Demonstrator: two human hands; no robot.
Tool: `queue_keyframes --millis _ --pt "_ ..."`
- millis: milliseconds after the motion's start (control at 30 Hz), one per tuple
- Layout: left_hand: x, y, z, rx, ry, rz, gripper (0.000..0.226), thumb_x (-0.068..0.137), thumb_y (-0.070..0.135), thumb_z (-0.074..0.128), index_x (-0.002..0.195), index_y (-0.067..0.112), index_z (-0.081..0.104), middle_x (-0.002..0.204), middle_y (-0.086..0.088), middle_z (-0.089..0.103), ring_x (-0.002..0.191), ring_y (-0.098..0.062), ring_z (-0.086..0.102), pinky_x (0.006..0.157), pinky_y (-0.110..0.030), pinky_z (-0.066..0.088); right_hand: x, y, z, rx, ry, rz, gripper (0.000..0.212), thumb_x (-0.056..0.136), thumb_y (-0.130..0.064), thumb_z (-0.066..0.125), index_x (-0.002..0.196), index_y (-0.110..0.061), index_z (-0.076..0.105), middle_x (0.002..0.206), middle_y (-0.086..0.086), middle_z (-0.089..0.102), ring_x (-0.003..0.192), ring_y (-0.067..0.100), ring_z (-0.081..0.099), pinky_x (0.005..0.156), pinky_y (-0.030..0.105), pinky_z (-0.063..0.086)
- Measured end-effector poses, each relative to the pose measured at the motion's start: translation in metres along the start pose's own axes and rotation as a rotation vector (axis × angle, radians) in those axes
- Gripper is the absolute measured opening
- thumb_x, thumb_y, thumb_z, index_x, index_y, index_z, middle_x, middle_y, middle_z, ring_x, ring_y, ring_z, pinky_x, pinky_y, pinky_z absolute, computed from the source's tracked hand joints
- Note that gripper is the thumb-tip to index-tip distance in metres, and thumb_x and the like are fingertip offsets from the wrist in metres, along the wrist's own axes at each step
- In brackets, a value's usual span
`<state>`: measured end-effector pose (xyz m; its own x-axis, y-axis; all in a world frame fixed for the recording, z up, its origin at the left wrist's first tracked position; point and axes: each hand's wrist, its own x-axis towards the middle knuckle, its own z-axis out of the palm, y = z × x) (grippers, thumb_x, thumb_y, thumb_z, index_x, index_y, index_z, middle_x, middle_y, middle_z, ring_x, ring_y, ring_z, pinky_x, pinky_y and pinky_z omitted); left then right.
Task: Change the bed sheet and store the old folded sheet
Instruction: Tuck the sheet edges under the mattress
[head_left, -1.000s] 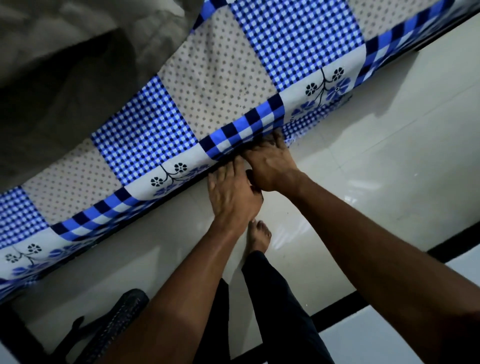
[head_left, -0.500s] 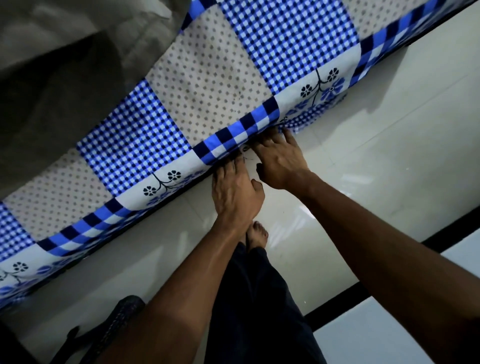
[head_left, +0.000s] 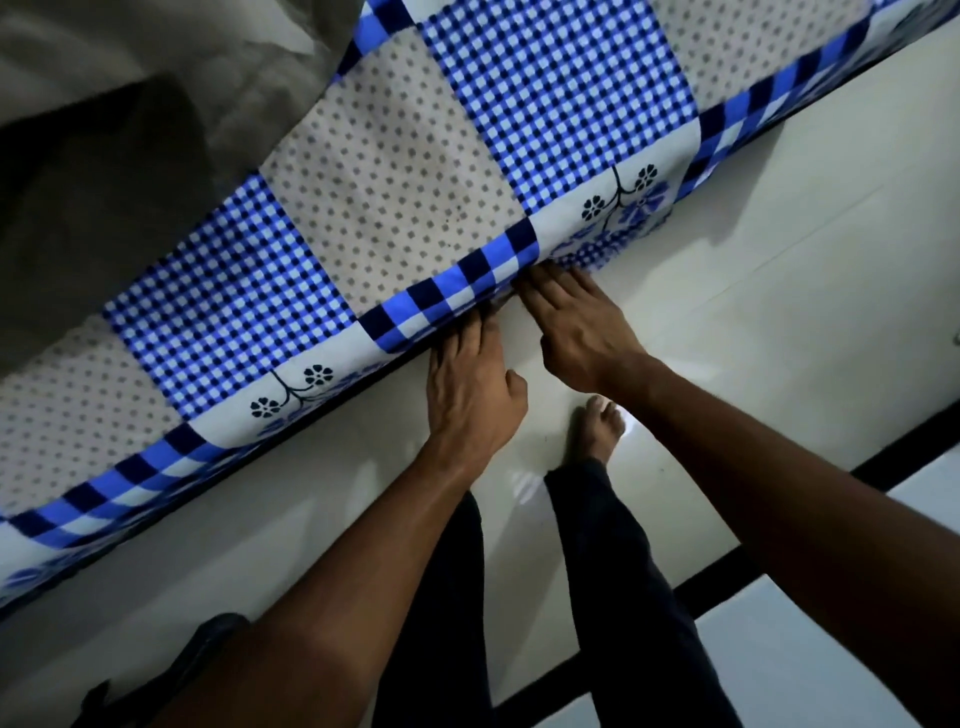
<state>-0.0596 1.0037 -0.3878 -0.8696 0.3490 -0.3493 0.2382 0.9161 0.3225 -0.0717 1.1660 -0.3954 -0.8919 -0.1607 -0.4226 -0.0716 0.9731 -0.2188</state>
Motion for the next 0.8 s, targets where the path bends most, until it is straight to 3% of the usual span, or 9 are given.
queue_keyframes --millis 67,167,300,367,500,600,700,800 --pt "-0.005 0.007 0.0 0.0 0.033 0.053 0.075 0.079 0.023 0.063 0.149 0.004 0.041 0.148 -0.012 0.047 0.133 -0.028 0.045 0.111 -0.042 0.04 0.002 0.003 0.0 -0.015 0.006 -0.018 0.079 0.072 -0.027 0.027 0.145 -0.004 0.045 0.148 0.019 0.048 0.141 0.035 0.041 0.119 0.052 0.029" --pt "0.003 0.017 0.002 0.048 -0.013 0.098 0.08 0.08 0.025 0.062 0.153 0.007 0.034 0.155 -0.01 0.04 0.138 -0.029 0.042 0.112 -0.042 0.036 0.011 0.015 -0.01 0.008 0.037 -0.081 0.068 0.068 -0.023 0.047 0.132 -0.004 0.058 0.133 0.017 0.061 0.127 0.036 0.052 0.111 0.049 0.038" --pt "0.032 0.028 0.004 0.035 -0.077 -0.067 0.077 0.084 0.036 0.067 0.151 0.012 0.037 0.146 -0.008 0.048 0.127 -0.029 0.05 0.102 -0.042 0.045 0.016 0.026 -0.03 0.023 -0.104 -0.132 0.066 0.077 -0.019 0.061 0.142 -0.013 0.053 0.145 0.007 0.054 0.134 0.03 0.046 0.114 0.044 0.031" --pt "0.034 0.036 0.005 0.066 -0.11 -0.089 0.08 0.084 0.041 0.069 0.151 0.014 0.034 0.147 -0.008 0.045 0.131 -0.029 0.047 0.104 -0.043 0.043 0.006 0.031 -0.032 0.038 -0.056 -0.162 0.066 0.078 -0.021 0.062 0.143 -0.014 0.053 0.145 0.006 0.055 0.135 0.03 0.046 0.115 0.045 0.031" --pt "0.04 0.055 0.006 -0.011 -0.049 -0.236 0.073 0.083 0.039 0.072 0.145 0.014 0.042 0.144 -0.008 0.049 0.131 -0.031 0.047 0.104 -0.046 0.044 -0.01 0.047 -0.02 0.062 -0.022 -0.132 0.068 0.086 -0.034 0.061 0.149 -0.016 0.044 0.154 0.004 0.044 0.142 0.028 0.038 0.12 0.048 0.024" --pt "0.042 0.07 0.009 -0.152 0.08 -0.342 0.066 0.083 0.032 0.069 0.141 0.01 0.051 0.137 -0.012 0.056 0.126 -0.034 0.05 0.105 -0.049 0.043 0.005 0.057 -0.019 0.011 -0.018 -0.092 0.063 0.088 -0.036 0.061 0.147 -0.021 0.046 0.149 0.001 0.049 0.139 0.027 0.039 0.121 0.053 0.017" --pt "0.026 0.075 0.015 -0.159 0.216 -0.248 0.066 0.08 0.024 0.064 0.142 0.004 0.051 0.138 -0.014 0.058 0.127 -0.034 0.05 0.11 -0.049 0.04 0.019 0.06 -0.028 0.045 -0.091 -0.077 0.065 0.081 -0.025 0.059 0.145 -0.028 0.047 0.147 -0.002 0.052 0.139 0.026 0.039 0.121 0.051 0.015" --pt "0.021 0.079 0.024 -0.044 0.1 -0.137 0.077 0.077 0.024 0.069 0.146 0.002 0.044 0.146 -0.014 0.05 0.136 -0.033 0.042 0.113 -0.052 0.037 0.026 0.064 -0.041 0.112 -0.158 -0.082 0.065 0.082 -0.026 0.058 0.145 -0.033 0.047 0.148 -0.005 0.051 0.139 0.025 0.04 0.119 0.046 0.019"
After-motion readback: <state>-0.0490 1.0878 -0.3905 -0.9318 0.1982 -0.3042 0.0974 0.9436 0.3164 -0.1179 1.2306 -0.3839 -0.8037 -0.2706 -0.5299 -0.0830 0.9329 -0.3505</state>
